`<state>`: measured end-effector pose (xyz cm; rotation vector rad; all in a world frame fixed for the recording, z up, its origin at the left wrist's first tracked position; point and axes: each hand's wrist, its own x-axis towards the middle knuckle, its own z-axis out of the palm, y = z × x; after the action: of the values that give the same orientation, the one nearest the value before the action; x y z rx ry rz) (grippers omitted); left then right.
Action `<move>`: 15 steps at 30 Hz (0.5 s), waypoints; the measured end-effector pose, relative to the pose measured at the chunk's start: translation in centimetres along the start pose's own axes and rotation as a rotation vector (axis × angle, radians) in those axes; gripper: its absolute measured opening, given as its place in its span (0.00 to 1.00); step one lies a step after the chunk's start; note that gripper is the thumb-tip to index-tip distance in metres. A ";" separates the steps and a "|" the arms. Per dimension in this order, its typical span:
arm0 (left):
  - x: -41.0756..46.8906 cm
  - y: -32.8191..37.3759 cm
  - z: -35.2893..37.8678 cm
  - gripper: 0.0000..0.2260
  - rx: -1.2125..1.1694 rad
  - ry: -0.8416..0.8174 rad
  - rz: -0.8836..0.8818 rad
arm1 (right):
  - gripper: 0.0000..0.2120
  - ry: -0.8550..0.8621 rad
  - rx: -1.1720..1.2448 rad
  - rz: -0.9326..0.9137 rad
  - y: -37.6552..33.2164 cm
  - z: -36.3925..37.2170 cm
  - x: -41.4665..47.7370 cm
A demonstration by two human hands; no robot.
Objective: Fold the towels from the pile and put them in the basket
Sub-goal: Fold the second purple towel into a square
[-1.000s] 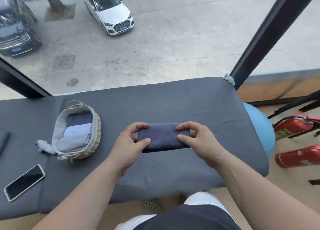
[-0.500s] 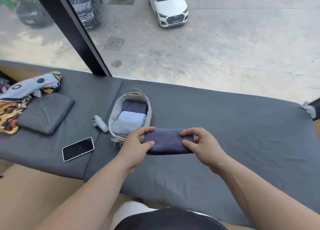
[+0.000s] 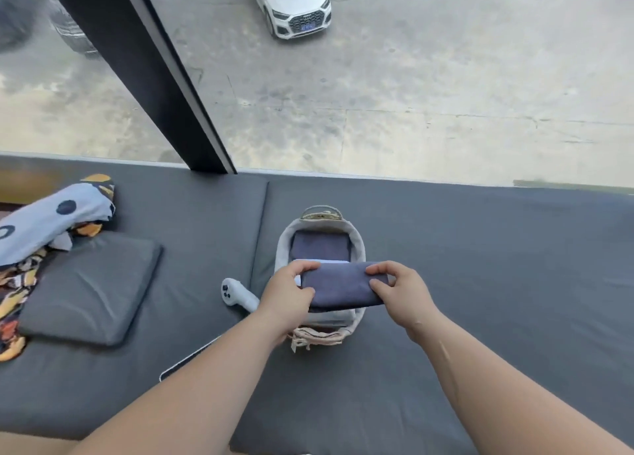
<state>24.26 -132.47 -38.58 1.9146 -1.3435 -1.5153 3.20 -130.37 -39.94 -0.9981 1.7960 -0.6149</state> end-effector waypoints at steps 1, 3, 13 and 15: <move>1.4 -0.4 -0.3 0.24 0.009 0.001 -0.006 | 0.09 0.006 -0.017 -0.003 -0.1 0.8 1.2; 4.0 -1.2 -0.5 0.24 0.028 -0.006 -0.011 | 0.09 0.022 -0.057 -0.017 0.2 2.5 3.5; 13.6 -6.7 -0.1 0.22 0.430 0.005 0.203 | 0.13 -0.023 -0.388 -0.152 4.0 9.2 10.0; 14.1 -8.1 0.4 0.18 0.634 -0.007 0.258 | 0.15 -0.063 -0.556 -0.170 5.0 9.9 10.0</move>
<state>27.28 -140.11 -52.60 1.9513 -2.1673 -1.0429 8.27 -135.90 -52.87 -1.5350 1.8783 -0.1731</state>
